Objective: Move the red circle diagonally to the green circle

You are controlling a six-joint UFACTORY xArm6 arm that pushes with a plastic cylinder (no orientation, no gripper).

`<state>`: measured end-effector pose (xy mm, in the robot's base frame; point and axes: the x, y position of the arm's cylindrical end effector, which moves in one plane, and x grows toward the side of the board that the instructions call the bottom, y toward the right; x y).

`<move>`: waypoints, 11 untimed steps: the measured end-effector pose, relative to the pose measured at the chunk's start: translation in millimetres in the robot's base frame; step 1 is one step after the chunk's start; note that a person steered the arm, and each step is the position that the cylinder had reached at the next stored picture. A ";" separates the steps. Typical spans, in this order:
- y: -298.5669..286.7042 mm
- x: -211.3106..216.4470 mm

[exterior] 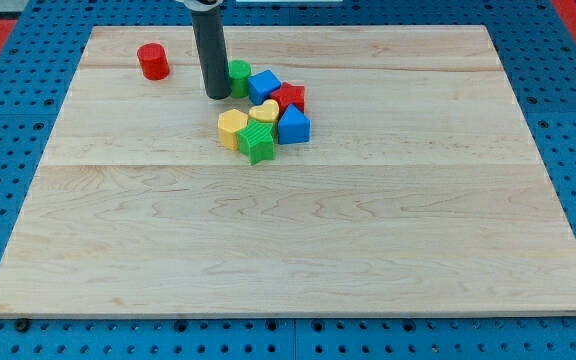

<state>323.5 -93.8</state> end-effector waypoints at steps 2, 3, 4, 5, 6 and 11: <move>-85.3 0.6; -144.4 -9.2; -147.6 -65.8; -122.0 -84.5; -120.7 -17.6; -35.6 -117.1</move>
